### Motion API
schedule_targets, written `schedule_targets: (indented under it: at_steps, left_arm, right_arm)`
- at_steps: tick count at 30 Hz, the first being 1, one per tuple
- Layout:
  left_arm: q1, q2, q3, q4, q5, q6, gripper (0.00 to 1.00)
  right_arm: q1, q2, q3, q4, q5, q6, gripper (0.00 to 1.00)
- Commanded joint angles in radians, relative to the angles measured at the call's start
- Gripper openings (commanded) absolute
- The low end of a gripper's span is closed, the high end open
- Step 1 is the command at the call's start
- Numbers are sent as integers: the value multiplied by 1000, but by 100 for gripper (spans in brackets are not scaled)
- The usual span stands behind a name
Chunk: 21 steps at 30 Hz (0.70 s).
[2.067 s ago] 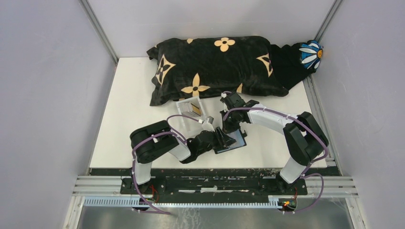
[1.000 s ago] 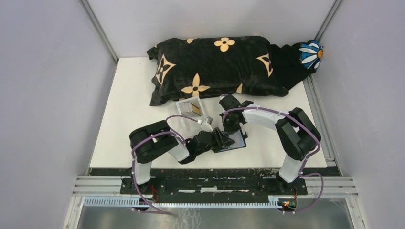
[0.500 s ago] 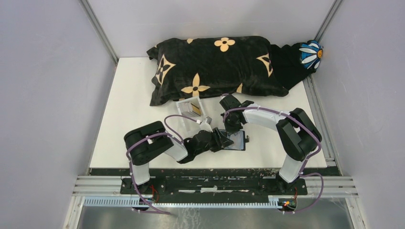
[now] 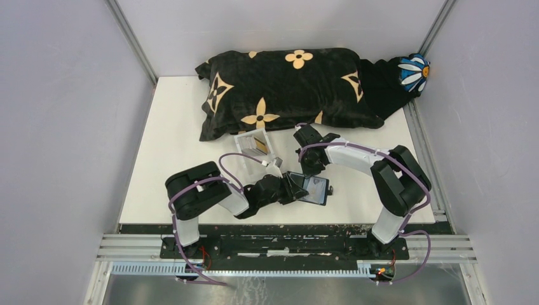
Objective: Put the credit cards into the card holder
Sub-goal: Insert the credit card into the card holder.
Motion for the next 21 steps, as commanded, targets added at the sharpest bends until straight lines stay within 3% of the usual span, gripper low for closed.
schedule_targets:
  at_steps: [1,12,21]
  left_arm:
    - [-3,18,-16,-41,39,83,32]
    - [-5,-25,-52,-24,-16,85,31]
    - [-5,-17,-26,-21,-25,101,27]
  right_arm:
    - [-5,-51,39,21,24,-16,17]
    - [-2,-94,56,26,16,-15,18]
    - [50,-261,-82,-27,171,75,16]
